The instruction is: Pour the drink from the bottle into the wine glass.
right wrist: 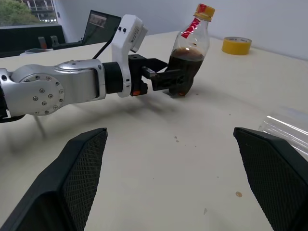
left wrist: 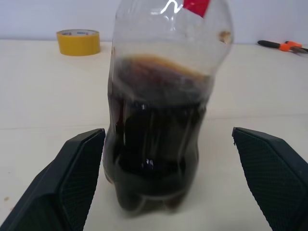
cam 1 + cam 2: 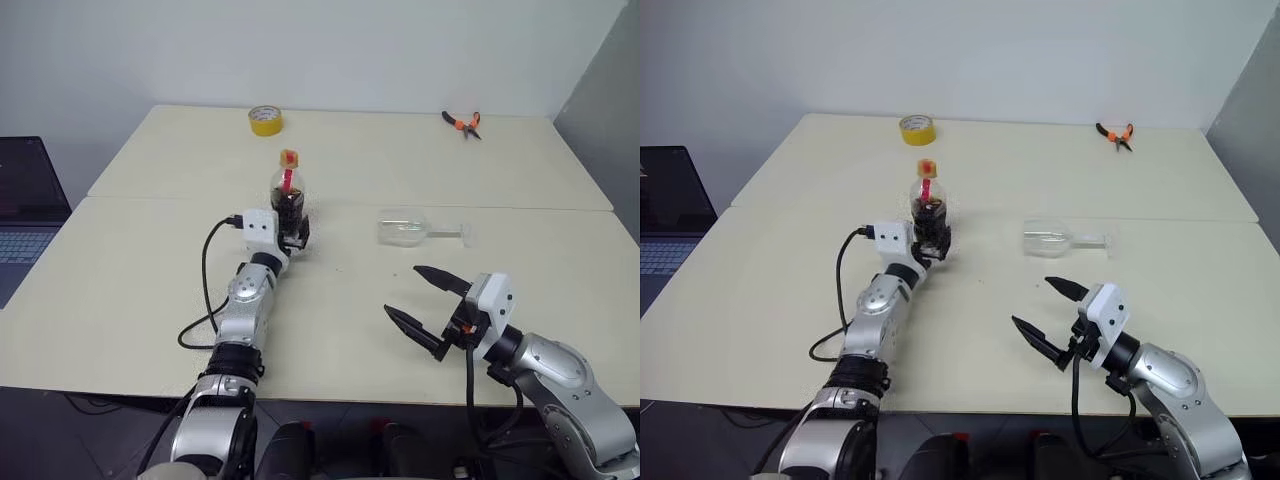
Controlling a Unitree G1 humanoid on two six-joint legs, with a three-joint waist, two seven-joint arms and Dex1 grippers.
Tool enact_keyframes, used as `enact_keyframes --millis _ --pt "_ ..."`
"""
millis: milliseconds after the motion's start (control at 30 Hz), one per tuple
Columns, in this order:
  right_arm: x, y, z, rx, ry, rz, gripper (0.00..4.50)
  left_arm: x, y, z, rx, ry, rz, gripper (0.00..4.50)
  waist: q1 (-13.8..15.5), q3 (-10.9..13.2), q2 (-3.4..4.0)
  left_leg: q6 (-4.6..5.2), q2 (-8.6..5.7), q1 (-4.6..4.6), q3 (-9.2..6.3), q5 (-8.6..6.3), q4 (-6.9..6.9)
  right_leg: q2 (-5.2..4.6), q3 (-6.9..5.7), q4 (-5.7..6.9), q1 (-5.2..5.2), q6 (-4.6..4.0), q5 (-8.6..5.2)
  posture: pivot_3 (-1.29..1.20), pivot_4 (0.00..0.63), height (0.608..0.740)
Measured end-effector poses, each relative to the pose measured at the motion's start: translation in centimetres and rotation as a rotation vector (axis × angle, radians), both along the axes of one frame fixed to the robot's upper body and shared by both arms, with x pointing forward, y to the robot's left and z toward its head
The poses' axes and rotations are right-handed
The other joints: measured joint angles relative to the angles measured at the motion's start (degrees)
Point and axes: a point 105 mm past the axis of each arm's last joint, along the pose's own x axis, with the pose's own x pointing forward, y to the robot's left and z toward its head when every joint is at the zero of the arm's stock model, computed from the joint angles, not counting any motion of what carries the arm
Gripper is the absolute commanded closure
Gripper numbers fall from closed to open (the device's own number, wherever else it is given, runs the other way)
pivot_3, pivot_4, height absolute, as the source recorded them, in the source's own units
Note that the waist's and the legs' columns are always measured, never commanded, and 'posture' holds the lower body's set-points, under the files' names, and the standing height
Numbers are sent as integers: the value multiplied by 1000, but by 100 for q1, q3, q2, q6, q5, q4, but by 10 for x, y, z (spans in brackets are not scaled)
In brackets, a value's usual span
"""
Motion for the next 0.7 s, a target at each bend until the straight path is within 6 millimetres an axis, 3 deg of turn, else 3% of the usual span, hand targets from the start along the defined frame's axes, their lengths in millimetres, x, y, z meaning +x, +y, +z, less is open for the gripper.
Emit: enact_keyframes --millis 133,333,700 --pt "3 2 5 -3 -19 6 0 2 1 5 1 -29 11 21 -8 1 -2 -1 0 0 4 0 -1 0 4 -2 -2 0 0 0 150 740" --pt "6 1 6 -4 -13 -10 0 -6 5 -12 8 8 18 21 -1 3 -6 -2 1 0 1 1 0 -2 1 0 -1 0 0 0 150 740" --pt "6 2 6 -5 -17 -10 0 2 10 -2 11 -12 9 21 -2 6 -10 -1 0 0 1 1 0 -2 0 1 -2 0 0 0 150 740"
